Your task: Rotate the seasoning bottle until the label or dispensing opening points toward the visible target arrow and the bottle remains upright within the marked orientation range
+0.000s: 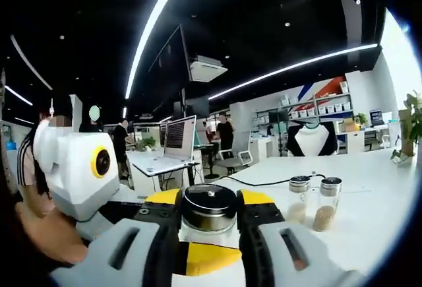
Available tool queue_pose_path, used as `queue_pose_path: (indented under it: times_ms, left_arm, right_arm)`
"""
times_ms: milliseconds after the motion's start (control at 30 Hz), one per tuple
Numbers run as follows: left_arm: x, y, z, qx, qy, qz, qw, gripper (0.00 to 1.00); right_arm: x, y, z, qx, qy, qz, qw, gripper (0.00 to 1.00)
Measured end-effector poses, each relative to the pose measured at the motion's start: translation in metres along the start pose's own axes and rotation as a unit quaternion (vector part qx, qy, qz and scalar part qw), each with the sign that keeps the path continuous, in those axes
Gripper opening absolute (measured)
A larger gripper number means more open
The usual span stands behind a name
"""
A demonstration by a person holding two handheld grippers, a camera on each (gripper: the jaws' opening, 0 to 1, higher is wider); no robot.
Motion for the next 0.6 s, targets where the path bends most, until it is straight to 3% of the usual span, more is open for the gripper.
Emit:
queue_pose_path:
  times_ms: [167, 333, 433, 500, 533, 600]
  left_arm:
    - [0.0, 0.004, -0.004, -0.051, 0.013, 0.01, 0.9986, 0.37]
    - [0.002, 0.01, -0.005, -0.124, 0.006, 0.006, 0.9923, 0.36]
    - [0.005, 0.015, -0.007, -0.185, 0.01, 0.015, 0.9826, 0.36]
    - [0.007, 0.018, -0.008, -0.231, 0.019, 0.024, 0.9724, 0.36]
    - [0.008, 0.018, -0.008, -0.249, 0.025, 0.029, 0.9677, 0.36]
    - [0.01, 0.018, -0.008, -0.259, 0.023, 0.033, 0.9651, 0.36]
  right_arm:
    - [0.001, 0.002, 0.005, 0.042, -0.02, 0.001, 0.9989, 0.29]
    - [-0.001, 0.008, 0.012, 0.108, -0.077, 0.007, 0.9912, 0.29]
    - [0.002, 0.013, 0.014, 0.153, -0.073, 0.012, 0.9854, 0.28]
    - [0.005, 0.017, 0.014, 0.182, -0.067, 0.011, 0.981, 0.28]
    - [0.008, 0.019, 0.011, 0.198, -0.04, 0.014, 0.9792, 0.28]
    - [0.013, 0.02, 0.008, 0.213, -0.009, 0.01, 0.977, 0.28]
Point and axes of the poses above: the point that each gripper's makers call its tool centre point, and the gripper's own axes: y roughly backward along the fingers, z roughly to its right, x roughly out of its top, the point moved 8 cm from there along y, roughly backward along the fingers, and after that the axes turned 8 degrees about -z, right-handed, at the moved point
